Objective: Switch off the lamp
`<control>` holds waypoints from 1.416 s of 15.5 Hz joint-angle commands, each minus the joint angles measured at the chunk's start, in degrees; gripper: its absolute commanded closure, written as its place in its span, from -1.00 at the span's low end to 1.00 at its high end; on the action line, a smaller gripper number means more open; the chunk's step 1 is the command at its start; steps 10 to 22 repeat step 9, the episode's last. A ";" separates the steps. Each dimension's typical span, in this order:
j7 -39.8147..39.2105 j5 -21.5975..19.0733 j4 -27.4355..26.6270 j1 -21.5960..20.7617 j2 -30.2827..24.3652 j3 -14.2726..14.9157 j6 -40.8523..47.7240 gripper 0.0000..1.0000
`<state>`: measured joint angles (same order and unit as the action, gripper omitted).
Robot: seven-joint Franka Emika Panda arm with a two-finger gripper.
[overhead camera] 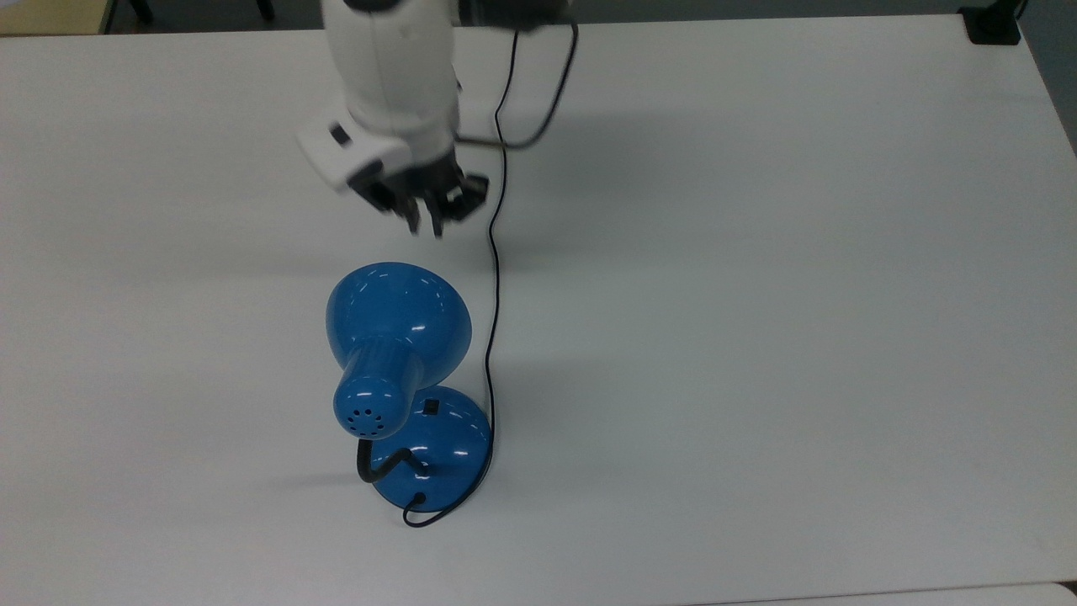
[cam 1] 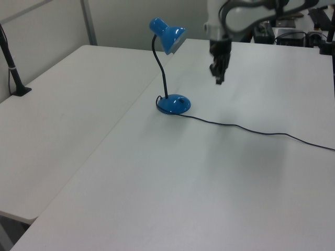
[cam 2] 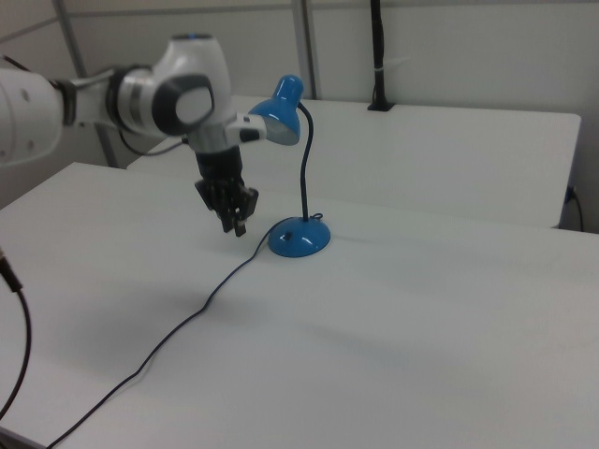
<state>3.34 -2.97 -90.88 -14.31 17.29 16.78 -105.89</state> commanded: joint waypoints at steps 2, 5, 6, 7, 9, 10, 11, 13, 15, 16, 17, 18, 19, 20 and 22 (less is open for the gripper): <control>-4.03 4.03 -2.90 -0.10 -9.02 1.94 9.12 -1.00; -5.00 4.20 -2.81 1.57 -10.52 1.94 11.49 -1.00; -5.01 4.20 -2.46 1.57 -10.53 1.94 11.85 -1.00; -5.01 4.12 -1.93 1.66 -10.53 1.94 12.28 -1.00; -4.74 4.03 -1.75 2.09 -10.52 1.85 12.64 -1.00; -4.74 4.03 -1.75 2.09 -10.52 1.85 12.64 -1.00; -4.74 4.03 -1.75 2.09 -10.52 1.85 12.64 -1.00; -4.74 4.03 -1.75 2.09 -10.52 1.85 12.64 -1.00; -4.74 4.03 -1.75 2.09 -10.52 1.85 12.64 -1.00; -4.74 4.03 -1.75 2.09 -10.52 1.85 12.64 -1.00; -4.74 4.03 -1.75 2.09 -10.52 1.85 12.64 -1.00; -4.74 4.03 -1.75 2.09 -10.52 1.85 12.64 -1.00; -4.74 4.03 -1.75 2.09 -10.52 1.85 12.64 -1.00; -4.74 4.03 -1.75 2.09 -10.52 1.85 12.64 -1.00; -4.74 4.03 -1.75 2.09 -10.52 1.85 12.64 -1.00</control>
